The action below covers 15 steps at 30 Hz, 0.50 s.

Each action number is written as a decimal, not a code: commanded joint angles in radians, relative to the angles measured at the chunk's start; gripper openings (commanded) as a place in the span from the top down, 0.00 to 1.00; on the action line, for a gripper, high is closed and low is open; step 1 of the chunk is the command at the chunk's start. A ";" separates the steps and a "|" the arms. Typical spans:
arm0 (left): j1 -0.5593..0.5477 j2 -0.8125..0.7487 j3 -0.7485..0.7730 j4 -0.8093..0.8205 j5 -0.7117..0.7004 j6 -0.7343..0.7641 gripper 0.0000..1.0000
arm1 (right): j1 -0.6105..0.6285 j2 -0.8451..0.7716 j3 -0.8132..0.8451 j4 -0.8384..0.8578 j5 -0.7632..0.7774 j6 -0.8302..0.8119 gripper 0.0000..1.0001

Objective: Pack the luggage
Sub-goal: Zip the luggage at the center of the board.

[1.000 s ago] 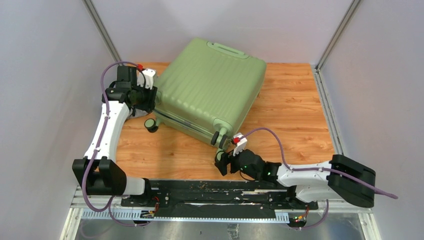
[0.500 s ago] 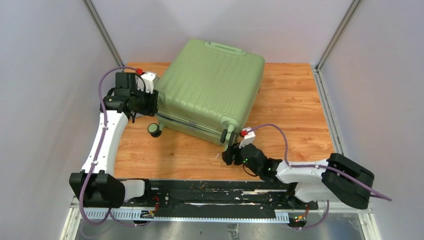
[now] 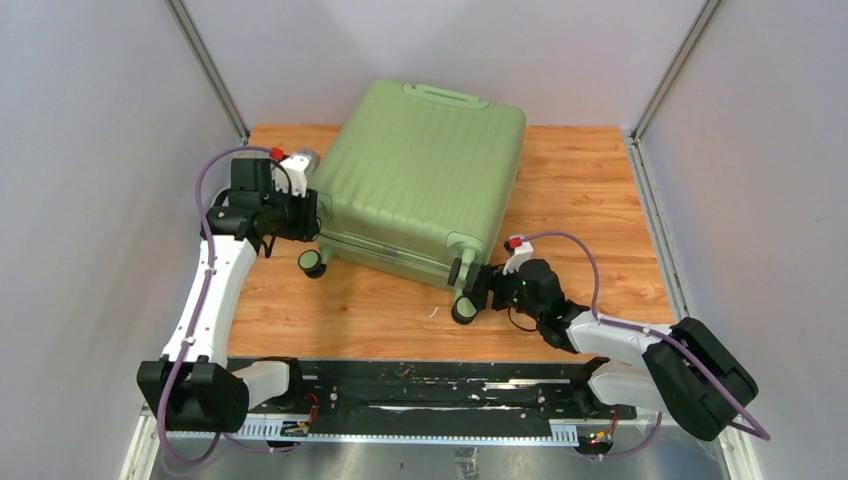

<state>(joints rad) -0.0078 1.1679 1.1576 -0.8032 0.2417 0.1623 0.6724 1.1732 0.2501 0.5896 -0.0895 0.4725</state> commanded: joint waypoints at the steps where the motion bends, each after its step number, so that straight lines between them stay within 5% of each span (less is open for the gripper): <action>1: 0.005 -0.042 -0.019 -0.028 0.055 -0.028 0.94 | -0.093 -0.045 0.028 -0.050 -0.241 -0.009 0.29; 15: 0.005 -0.056 -0.013 -0.027 0.050 -0.032 0.96 | -0.181 -0.347 -0.044 -0.228 -0.261 0.087 0.30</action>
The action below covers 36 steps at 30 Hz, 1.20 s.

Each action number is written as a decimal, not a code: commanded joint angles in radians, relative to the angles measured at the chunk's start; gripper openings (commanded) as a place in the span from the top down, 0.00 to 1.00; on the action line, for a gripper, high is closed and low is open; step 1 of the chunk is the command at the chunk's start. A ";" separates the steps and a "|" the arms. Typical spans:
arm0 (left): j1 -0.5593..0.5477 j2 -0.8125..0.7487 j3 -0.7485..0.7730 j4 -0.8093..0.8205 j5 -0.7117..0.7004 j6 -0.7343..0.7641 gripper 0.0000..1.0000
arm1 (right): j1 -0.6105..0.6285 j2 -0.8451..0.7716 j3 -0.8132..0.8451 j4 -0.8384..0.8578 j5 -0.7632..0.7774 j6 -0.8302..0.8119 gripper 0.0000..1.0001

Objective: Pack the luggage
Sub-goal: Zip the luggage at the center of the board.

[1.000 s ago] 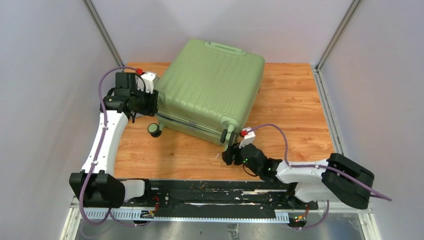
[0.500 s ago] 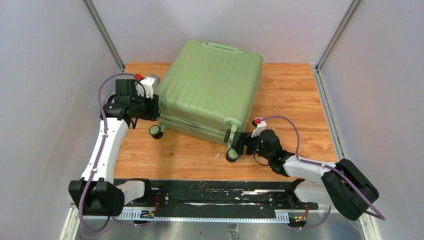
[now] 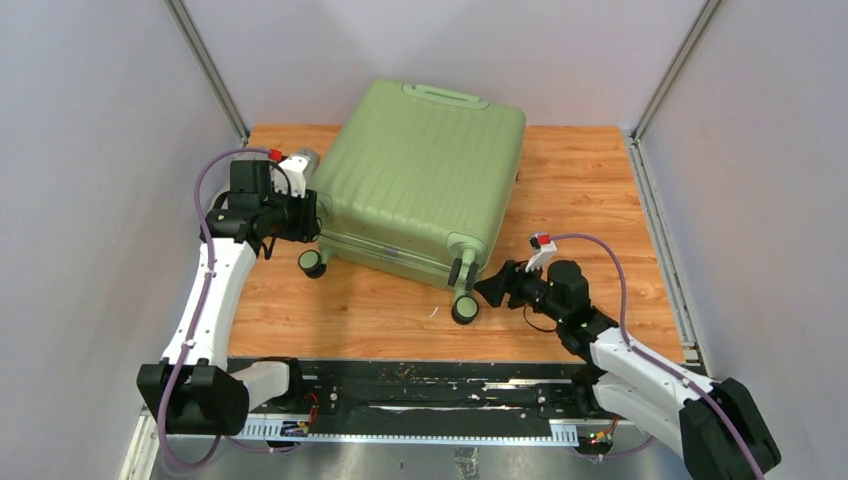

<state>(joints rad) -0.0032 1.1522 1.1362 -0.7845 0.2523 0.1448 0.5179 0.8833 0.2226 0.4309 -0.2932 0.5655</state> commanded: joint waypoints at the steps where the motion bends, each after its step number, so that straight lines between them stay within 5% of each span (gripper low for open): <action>1: 0.000 -0.043 0.009 -0.045 0.038 -0.014 0.96 | -0.026 -0.064 -0.012 -0.064 -0.074 -0.028 0.30; 8: -0.001 -0.049 0.020 -0.045 0.031 -0.012 0.97 | -0.027 0.004 0.058 -0.011 -0.194 -0.147 0.31; 17: -0.003 -0.045 0.024 -0.047 0.033 -0.014 0.97 | -0.027 0.038 0.057 0.074 -0.141 -0.209 0.55; 28: -0.020 -0.033 0.030 -0.045 0.031 -0.028 0.97 | -0.026 0.075 0.038 0.140 -0.168 -0.215 0.61; 36: -0.026 -0.037 0.032 -0.047 0.021 -0.024 0.97 | -0.025 0.124 0.023 0.158 -0.155 -0.230 0.56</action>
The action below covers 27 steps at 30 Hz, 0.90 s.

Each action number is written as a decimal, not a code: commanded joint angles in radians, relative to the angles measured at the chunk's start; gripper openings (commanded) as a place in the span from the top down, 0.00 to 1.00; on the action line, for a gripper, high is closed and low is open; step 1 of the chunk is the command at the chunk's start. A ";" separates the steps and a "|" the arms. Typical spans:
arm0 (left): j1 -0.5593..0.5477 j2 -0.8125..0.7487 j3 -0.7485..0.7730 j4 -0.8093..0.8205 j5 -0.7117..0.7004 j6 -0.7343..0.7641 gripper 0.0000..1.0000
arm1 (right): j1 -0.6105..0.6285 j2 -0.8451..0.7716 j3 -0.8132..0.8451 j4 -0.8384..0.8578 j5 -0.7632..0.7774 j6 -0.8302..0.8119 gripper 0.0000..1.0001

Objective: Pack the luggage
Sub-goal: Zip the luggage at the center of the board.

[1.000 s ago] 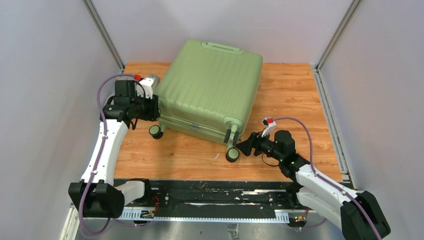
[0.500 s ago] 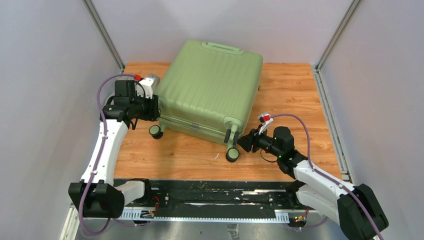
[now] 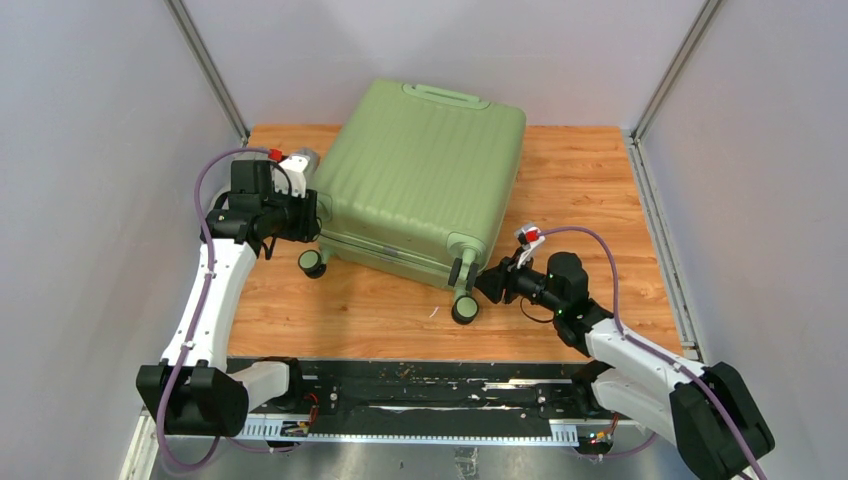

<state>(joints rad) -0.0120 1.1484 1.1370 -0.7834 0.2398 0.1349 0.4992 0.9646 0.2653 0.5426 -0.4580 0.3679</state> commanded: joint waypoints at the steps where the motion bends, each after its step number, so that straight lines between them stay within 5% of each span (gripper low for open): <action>1: -0.017 -0.032 0.032 -0.048 0.033 -0.014 0.97 | -0.007 0.053 -0.022 0.050 0.011 -0.035 0.57; 14: -0.016 -0.041 0.044 -0.050 0.030 -0.013 0.97 | -0.002 0.085 -0.045 0.087 0.056 -0.037 0.65; 27: -0.037 -0.048 0.061 -0.068 0.040 -0.027 0.97 | -0.001 0.104 0.016 0.042 0.130 0.003 0.99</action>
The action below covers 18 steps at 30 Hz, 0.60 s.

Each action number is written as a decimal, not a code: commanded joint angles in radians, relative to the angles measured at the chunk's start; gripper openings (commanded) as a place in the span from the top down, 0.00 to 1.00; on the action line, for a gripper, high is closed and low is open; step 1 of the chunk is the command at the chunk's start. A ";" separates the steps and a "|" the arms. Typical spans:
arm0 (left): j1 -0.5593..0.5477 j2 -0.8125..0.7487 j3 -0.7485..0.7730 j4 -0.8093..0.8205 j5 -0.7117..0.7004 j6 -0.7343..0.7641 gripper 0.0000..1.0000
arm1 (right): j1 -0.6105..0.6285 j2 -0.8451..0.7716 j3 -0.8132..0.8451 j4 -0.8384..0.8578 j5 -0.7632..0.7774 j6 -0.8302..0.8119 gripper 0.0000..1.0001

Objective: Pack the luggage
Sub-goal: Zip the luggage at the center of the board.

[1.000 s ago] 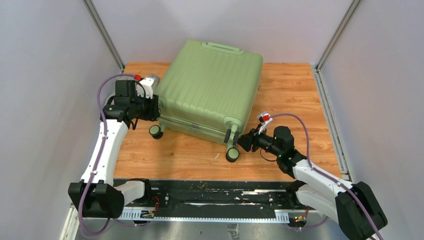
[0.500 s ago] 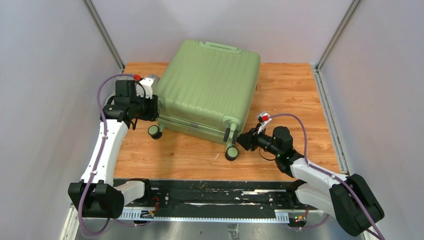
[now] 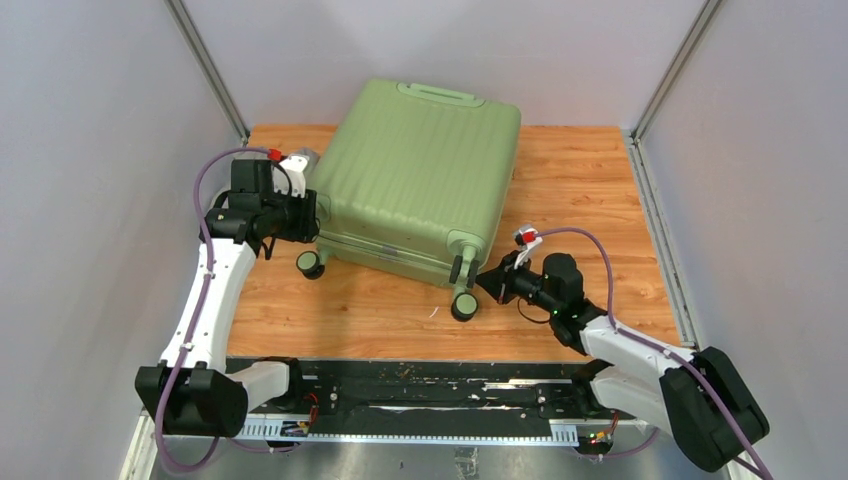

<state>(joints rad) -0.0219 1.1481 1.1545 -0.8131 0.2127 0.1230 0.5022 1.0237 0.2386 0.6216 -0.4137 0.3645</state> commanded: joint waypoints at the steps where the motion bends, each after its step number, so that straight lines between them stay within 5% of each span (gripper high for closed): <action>1: -0.029 -0.050 0.041 -0.041 0.068 -0.015 0.97 | -0.004 0.056 0.060 -0.037 0.077 0.005 1.00; 8: -0.031 -0.069 0.033 -0.047 0.064 -0.004 0.97 | 0.033 0.025 0.050 -0.020 0.029 0.028 1.00; 18: -0.062 -0.054 0.019 -0.044 0.065 -0.031 0.97 | 0.331 -0.078 -0.011 -0.008 0.208 0.033 1.00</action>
<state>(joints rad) -0.0322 1.1164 1.1553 -0.8616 0.1696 0.1123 0.6987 0.9604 0.2420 0.5823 -0.1764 0.3820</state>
